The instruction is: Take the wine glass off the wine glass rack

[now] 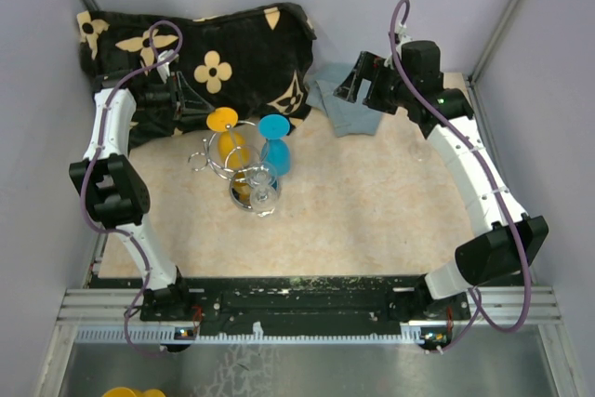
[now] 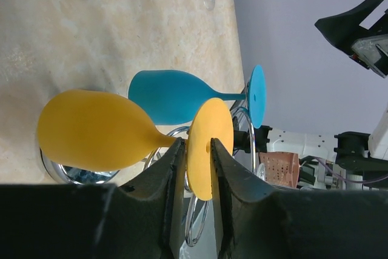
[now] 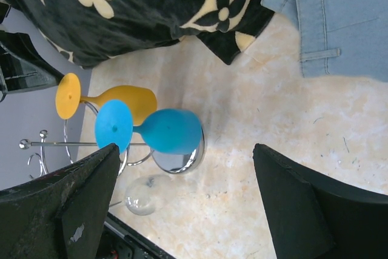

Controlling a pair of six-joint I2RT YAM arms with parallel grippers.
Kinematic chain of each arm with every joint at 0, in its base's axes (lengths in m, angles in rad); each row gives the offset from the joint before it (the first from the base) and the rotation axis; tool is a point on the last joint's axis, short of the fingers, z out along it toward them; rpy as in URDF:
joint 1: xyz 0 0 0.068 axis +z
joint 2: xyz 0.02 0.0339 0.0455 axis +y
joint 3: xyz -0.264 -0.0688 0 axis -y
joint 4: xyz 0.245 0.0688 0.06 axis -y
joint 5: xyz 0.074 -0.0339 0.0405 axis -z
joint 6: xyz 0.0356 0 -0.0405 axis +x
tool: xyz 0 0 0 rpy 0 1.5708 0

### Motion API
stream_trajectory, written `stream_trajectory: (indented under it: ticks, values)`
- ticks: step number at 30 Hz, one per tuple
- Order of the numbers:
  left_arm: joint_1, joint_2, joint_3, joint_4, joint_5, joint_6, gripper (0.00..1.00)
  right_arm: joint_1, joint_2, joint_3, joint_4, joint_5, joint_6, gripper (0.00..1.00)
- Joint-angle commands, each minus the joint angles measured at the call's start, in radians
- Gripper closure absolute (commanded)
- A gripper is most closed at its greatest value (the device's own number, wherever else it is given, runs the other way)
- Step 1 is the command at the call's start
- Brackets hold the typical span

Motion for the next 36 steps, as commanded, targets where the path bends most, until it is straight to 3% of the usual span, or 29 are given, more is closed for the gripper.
stream_trajectory:
  ticks: [1, 12, 19, 36]
  values:
    - [-0.007, 0.009, 0.034, -0.022, 0.024, 0.031, 0.72, 0.005, -0.037, -0.004, 0.041, 0.005, -0.015, 0.09]
    - [-0.007, 0.005, 0.040, -0.038, 0.037, 0.047, 0.80, 0.005, -0.039, -0.015, 0.053, 0.007, -0.012, 0.09]
    - [-0.007, 0.006, 0.042, -0.048, 0.036, 0.047, 1.00, 0.005, -0.036, -0.014, 0.054, 0.004, -0.011, 0.09]
    - [0.020, -0.018, 0.008, 0.074, 0.104, -0.140, 1.00, 0.001, -0.047, -0.035, 0.056, 0.011, -0.020, 0.09]
